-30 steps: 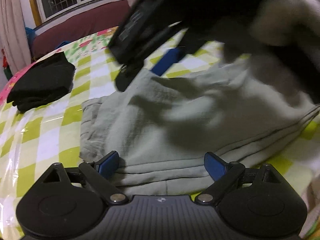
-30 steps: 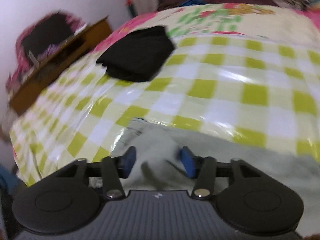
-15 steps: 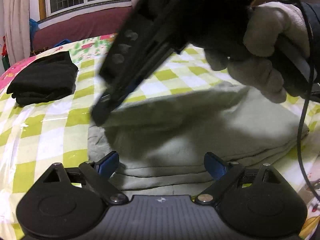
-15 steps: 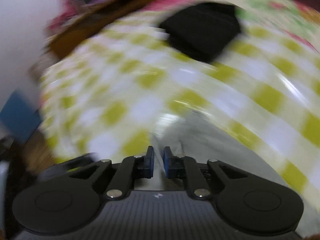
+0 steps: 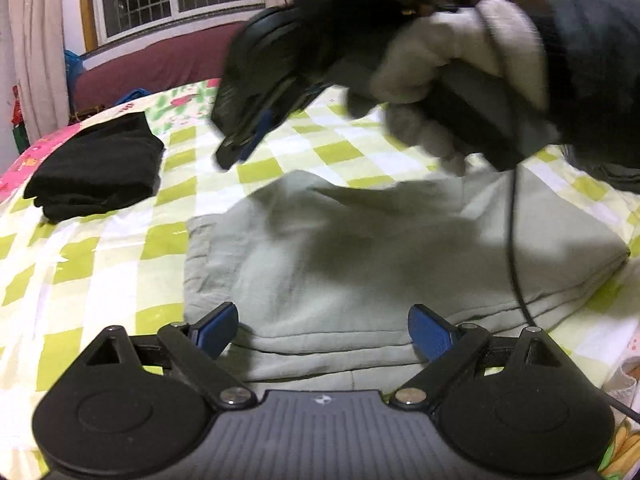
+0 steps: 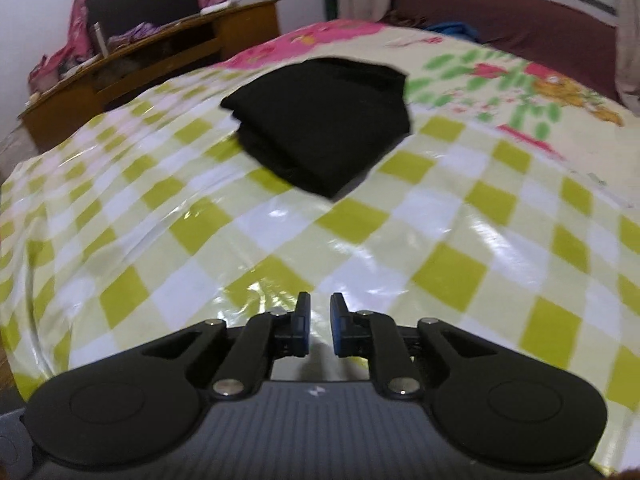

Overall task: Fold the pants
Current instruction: 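Press the folded grey pants flat with the right gripper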

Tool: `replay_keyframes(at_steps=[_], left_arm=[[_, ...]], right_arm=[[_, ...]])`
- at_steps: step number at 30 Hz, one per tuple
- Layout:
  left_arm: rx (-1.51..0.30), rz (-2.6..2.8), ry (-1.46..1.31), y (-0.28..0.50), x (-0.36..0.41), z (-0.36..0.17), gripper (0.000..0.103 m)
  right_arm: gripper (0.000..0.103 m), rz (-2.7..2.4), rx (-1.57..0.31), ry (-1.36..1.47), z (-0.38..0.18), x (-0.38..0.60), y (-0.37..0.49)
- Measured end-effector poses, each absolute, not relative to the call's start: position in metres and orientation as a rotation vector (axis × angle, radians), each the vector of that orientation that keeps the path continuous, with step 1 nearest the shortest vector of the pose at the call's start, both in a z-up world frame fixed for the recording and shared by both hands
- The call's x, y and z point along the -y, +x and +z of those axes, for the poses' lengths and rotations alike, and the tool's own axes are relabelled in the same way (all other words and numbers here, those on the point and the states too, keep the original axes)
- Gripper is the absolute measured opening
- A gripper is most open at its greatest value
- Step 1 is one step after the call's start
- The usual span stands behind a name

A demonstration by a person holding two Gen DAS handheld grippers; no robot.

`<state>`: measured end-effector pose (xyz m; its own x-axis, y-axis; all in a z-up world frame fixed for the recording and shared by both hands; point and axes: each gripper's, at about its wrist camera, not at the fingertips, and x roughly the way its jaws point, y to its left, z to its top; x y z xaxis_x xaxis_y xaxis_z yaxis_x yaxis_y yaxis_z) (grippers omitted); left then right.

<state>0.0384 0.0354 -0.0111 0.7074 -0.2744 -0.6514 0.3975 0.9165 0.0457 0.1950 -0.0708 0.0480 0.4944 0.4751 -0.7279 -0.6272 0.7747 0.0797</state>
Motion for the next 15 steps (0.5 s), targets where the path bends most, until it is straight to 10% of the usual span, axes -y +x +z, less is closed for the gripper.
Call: replay_keyframes(at_steps=[5,15], left_arm=[[-0.680,-0.338,0.161,0.024,-0.060,0.003,0.103],[-0.707,-0.265,0.175,-0.003,-0.080,0.008,0.103]], right_arm=[[0.035,0.761,-0.751,-0.230,0.068,0.088,0.142],[0.036,0.898,-0.896,-0.337,0.013,0.052,0.085]])
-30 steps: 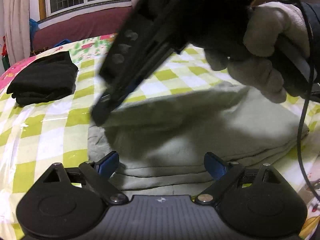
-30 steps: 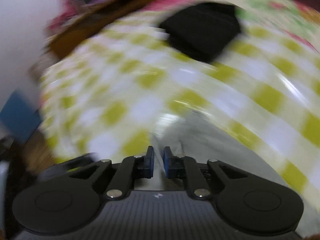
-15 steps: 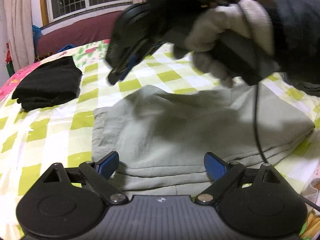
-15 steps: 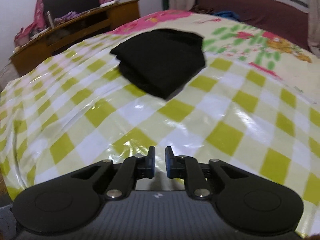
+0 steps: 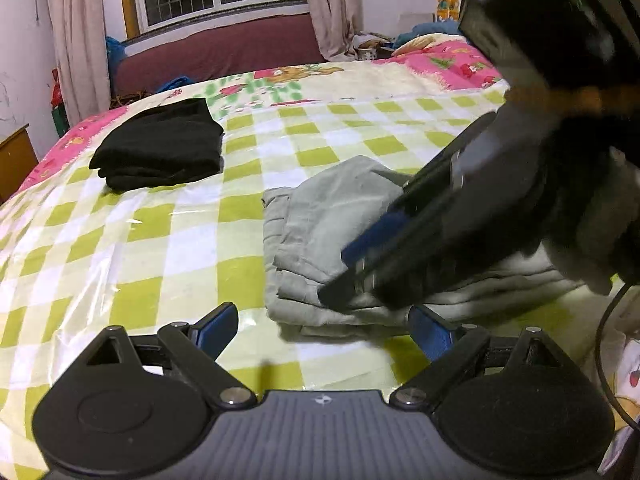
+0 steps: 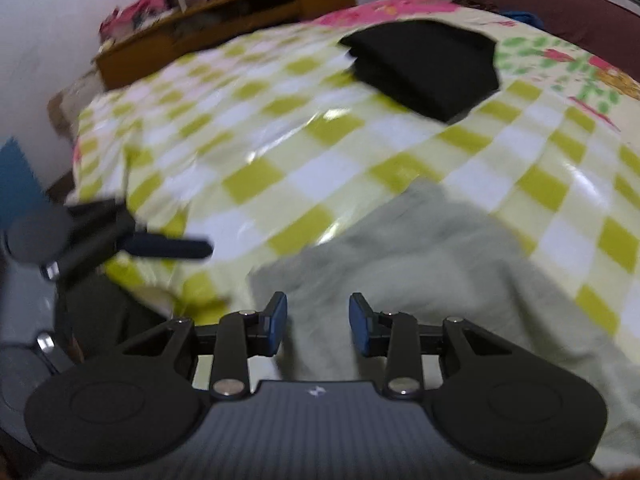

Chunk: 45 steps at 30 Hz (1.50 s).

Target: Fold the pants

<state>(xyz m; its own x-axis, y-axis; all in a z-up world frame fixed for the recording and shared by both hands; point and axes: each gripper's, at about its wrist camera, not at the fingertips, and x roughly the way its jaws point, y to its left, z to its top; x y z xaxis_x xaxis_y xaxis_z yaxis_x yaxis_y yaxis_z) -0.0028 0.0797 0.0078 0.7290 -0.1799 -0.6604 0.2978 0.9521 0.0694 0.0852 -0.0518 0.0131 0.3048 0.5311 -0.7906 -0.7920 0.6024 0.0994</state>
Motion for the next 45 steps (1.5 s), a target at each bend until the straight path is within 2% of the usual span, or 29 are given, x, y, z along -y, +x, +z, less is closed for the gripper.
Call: replay_keyframes(at_steps=[2,7,12,16,24,25,26,27,28,35,40,45], left_arm=[[-0.698,-0.274,0.186,-0.005,-0.075,0.008,0.103],[-0.678,-0.299,0.214,-0.007,-0.069,0.008,0.103],[-0.681,-0.307,0.214,-0.007,-0.068,0.007,0.103],[-0.692,-0.306,0.183,-0.004,-0.072,0.005,0.103],[-0.702,-0.306,0.157,-0.001,-0.075,0.004,0.103],[-0.705,-0.305,0.158,-0.001,-0.074,0.003,0.103],[-0.707,-0.304,0.159,0.000,-0.074,0.003,0.103],[-0.706,-0.304,0.160,0.000,-0.074,0.003,0.103],[-0.705,-0.304,0.160,0.000,-0.074,0.003,0.103],[-0.695,-0.301,0.150,-0.001,-0.077,0.004,0.103],[-0.699,-0.297,0.164,-0.001,-0.075,0.003,0.103],[-0.696,-0.299,0.194,-0.001,-0.070,0.003,0.103]], right_arm=[[0.036,0.837,-0.888,-0.377,0.007,0.048,0.081],[0.035,0.837,-0.885,-0.244,0.013,0.056,0.084],[0.033,0.800,-0.872,-0.367,-0.003,0.036,0.079],[0.033,0.795,-0.917,-0.239,0.002,0.052,0.089],[0.033,0.762,-0.919,-0.309,-0.006,0.052,0.084],[0.031,0.753,-0.909,-0.326,-0.007,0.049,0.084],[0.024,0.745,-0.902,-0.334,-0.007,0.048,0.083],[0.009,0.740,-0.902,-0.338,-0.007,0.047,0.083],[0.003,0.740,-0.907,-0.335,-0.006,0.047,0.083],[0.002,0.797,-0.841,-0.337,0.021,0.052,0.059],[0.002,0.852,-0.883,-0.329,0.003,0.046,0.062],[0.009,0.815,-0.887,-0.208,0.004,0.058,0.073]])
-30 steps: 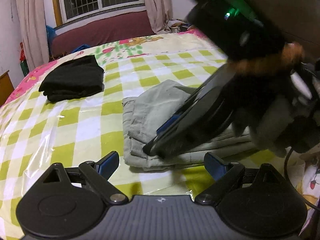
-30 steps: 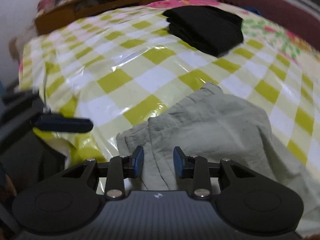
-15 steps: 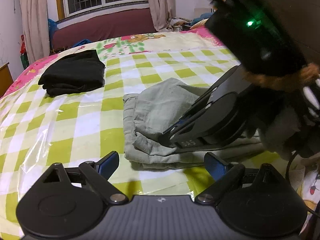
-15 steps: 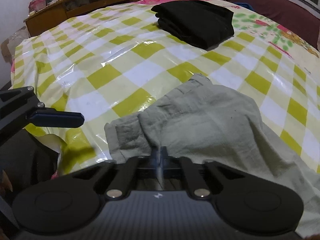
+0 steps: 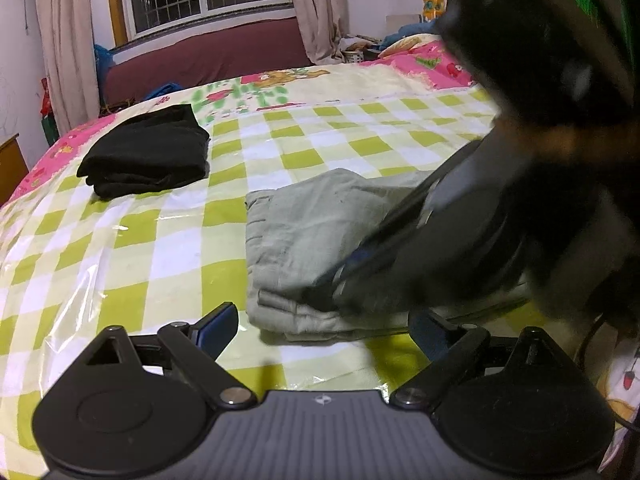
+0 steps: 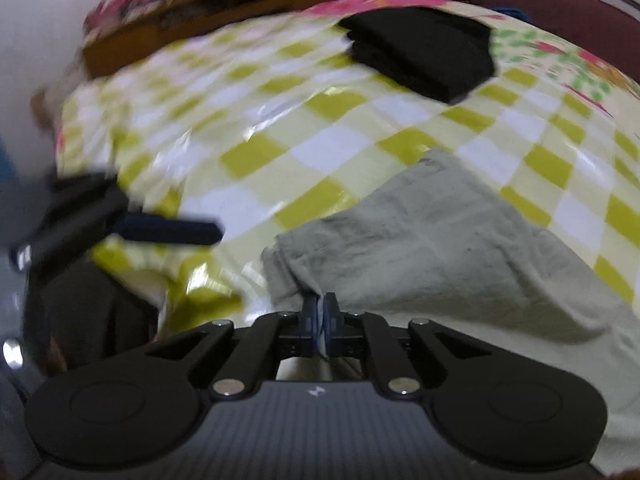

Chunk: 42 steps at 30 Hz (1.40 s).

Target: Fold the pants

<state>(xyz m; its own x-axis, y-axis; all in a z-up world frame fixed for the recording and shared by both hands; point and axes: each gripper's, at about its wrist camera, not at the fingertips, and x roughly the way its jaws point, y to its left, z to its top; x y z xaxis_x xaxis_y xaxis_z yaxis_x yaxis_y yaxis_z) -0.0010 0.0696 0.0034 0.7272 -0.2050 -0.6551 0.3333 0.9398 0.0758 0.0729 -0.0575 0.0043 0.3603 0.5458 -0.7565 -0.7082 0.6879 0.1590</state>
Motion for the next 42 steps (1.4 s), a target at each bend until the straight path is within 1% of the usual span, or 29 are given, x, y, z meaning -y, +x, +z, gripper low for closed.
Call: replay_keyframes(at_steps=[1,4,5,6,10,11,13,15,17,21,26,28,29,30,31,33,35,37,38,40,41,42], left_arm=[[-0.695,-0.302,0.198,-0.001,-0.068,0.004,0.103],[-0.667,-0.337,0.206,0.003,-0.060,0.011,0.103],[-0.660,-0.352,0.213,0.005,-0.056,0.013,0.103],[-0.653,-0.368,0.226,0.009,-0.048,0.015,0.103],[-0.582,-0.434,0.299,0.028,-0.012,0.017,0.103],[-0.580,-0.442,0.315,0.034,-0.003,0.015,0.103],[-0.603,-0.451,0.332,0.046,0.010,0.006,0.103],[-0.669,-0.444,0.357,0.059,0.020,-0.014,0.103],[-0.752,-0.405,0.401,0.068,0.025,-0.037,0.103],[-0.764,-0.381,0.395,0.066,0.025,-0.031,0.103],[-0.702,-0.372,0.431,0.068,0.041,-0.015,0.103],[-0.684,-0.353,0.448,0.073,0.053,-0.016,0.103],[-0.674,-0.342,0.445,0.076,0.059,-0.017,0.103],[-0.667,-0.335,0.432,0.081,0.063,-0.017,0.103],[-0.660,-0.327,0.417,0.084,0.068,-0.017,0.103],[-0.612,-0.290,0.429,0.089,0.075,-0.019,0.103],[-0.566,-0.224,0.502,0.095,0.085,-0.030,0.103],[-0.653,-0.205,0.555,0.114,0.089,-0.052,0.103],[-0.662,-0.200,0.538,0.120,0.087,-0.055,0.103],[-0.684,-0.177,0.491,0.130,0.083,-0.049,0.103],[-0.692,-0.160,0.476,0.131,0.082,-0.043,0.103],[-0.675,-0.145,0.466,0.129,0.080,-0.036,0.103]], right_arm=[[0.010,0.799,-0.867,-0.180,0.011,0.068,0.071],[0.021,0.721,-0.826,-0.092,0.028,0.112,0.064],[0.030,0.657,-0.814,-0.053,0.031,0.136,0.061],[0.035,0.598,-0.806,-0.033,0.032,0.155,0.060],[0.036,0.265,-0.822,0.080,0.024,0.254,0.057],[0.037,0.197,-0.826,0.126,0.020,0.279,0.055],[0.038,0.094,-0.830,0.194,0.010,0.323,0.046],[0.038,0.073,-0.860,0.279,-0.003,0.348,0.041],[0.040,0.125,-0.899,0.423,-0.019,0.364,0.037],[0.046,0.191,-0.884,0.501,-0.031,0.371,0.038],[0.046,0.313,-0.881,0.620,-0.033,0.377,0.042],[0.042,0.344,-0.915,0.647,-0.041,0.371,0.048],[0.031,0.351,-0.934,0.665,-0.047,0.368,0.052],[0.016,0.350,-0.944,0.679,-0.050,0.367,0.053],[0.013,0.354,-0.952,0.715,-0.054,0.369,0.055],[0.011,0.357,-0.940,0.773,-0.057,0.373,0.054],[0.010,0.354,-0.919,0.779,-0.055,0.375,0.049],[0.010,0.354,-0.901,0.779,-0.053,0.375,0.044],[0.009,0.355,-0.899,0.781,-0.053,0.375,0.043],[0.009,0.334,-0.901,0.771,-0.054,0.373,0.044],[0.011,0.316,-0.901,0.766,-0.053,0.372,0.045],[0.015,0.319,-0.904,0.762,-0.053,0.370,0.048]])
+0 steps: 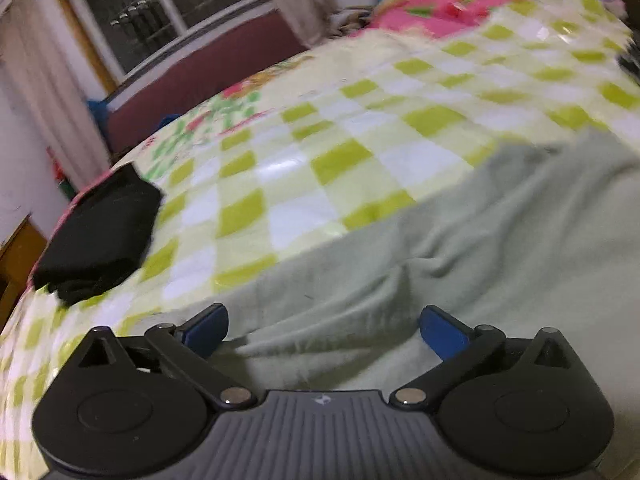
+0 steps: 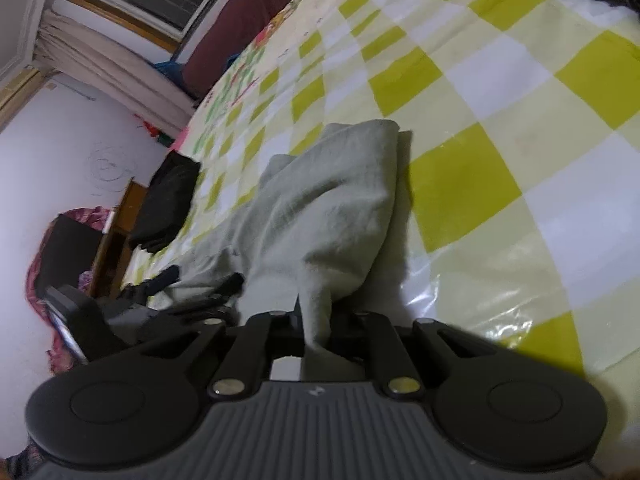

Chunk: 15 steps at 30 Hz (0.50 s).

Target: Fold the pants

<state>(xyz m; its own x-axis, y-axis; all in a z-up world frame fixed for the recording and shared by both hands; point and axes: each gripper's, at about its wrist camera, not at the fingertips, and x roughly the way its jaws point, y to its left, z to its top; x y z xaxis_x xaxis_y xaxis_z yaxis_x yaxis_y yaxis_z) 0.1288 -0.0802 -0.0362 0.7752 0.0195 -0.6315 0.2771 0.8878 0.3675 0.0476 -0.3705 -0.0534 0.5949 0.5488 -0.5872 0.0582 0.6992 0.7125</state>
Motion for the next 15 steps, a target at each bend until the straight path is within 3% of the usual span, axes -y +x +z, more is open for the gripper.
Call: replay_keyframes(at_steps=[4,6,8,15], left_arm=[[-0.584,-0.145,0.454,0.100,0.066,-0.017,0.103],[-0.563,-0.146,0.485,0.087,0.062,-0.020,0.103],[-0.599,-0.124,0.553,0.090,0.065,-0.035,0.103],[-0.592,-0.130,0.448,0.082,0.042,-0.039,0.103]], right_arm=[[0.027,0.350,-0.914,0.762,-0.054,0.362,0.058],[0.022,0.309,-0.916,0.764,-0.055,0.358,0.059],[0.010,0.280,-0.920,0.771,-0.051,0.356,0.057],[0.008,0.262,-0.824,0.717,-0.003,0.342,0.036]])
